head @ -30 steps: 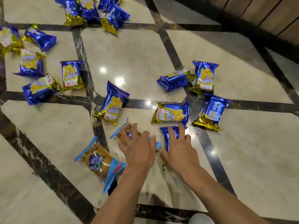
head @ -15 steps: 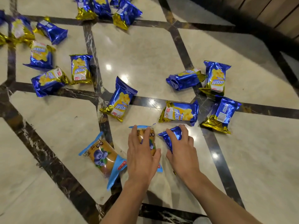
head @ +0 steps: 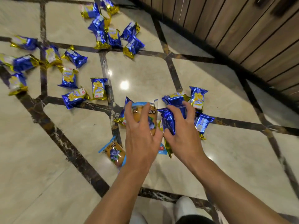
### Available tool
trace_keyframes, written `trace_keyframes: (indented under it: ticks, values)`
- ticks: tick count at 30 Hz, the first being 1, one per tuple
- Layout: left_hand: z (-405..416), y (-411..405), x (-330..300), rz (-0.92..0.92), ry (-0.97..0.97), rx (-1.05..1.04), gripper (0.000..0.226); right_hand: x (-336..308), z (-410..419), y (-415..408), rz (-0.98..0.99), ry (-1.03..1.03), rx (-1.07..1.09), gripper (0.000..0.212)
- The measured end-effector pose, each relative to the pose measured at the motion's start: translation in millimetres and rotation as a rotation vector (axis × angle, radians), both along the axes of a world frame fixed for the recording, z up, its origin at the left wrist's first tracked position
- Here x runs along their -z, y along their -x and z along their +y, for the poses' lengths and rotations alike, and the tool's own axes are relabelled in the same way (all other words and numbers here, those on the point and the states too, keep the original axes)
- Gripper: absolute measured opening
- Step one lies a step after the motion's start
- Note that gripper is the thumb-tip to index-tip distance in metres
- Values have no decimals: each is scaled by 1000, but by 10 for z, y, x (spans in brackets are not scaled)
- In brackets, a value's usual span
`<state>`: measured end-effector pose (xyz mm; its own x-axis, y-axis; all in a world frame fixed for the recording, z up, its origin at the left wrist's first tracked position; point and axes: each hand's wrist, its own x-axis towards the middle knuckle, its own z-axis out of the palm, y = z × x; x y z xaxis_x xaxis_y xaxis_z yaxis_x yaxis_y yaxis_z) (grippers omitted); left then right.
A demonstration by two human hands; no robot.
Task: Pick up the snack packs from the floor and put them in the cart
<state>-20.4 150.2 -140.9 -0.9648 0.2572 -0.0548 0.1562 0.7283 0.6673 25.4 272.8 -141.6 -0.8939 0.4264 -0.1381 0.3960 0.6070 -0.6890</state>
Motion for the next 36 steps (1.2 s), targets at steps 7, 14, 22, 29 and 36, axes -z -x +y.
trace_keyframes:
  ticks: [7, 14, 22, 29, 36]
  values:
    - [-258, -238, -2918, -42, -37, -3, 75, -2885, -228, -88, 1, 11, -70, 64]
    - [-865, -517, -5215, -3, -16, -135, 72, -5222, -850, -58, 34, -27, -157, 61]
    - [-2001, -554, -6218, 75, 0, -385, 73, -6215, -1827, 85, 77, -65, -334, 61]
    - [-3280, -404, -6374, 55, 8, -490, 68, -6320, -2947, 360, 26, -79, -398, 61]
    - [-4295, 114, -6468, 85, -55, -620, 72, -6471, -3881, 962, 26, -110, -487, 60]
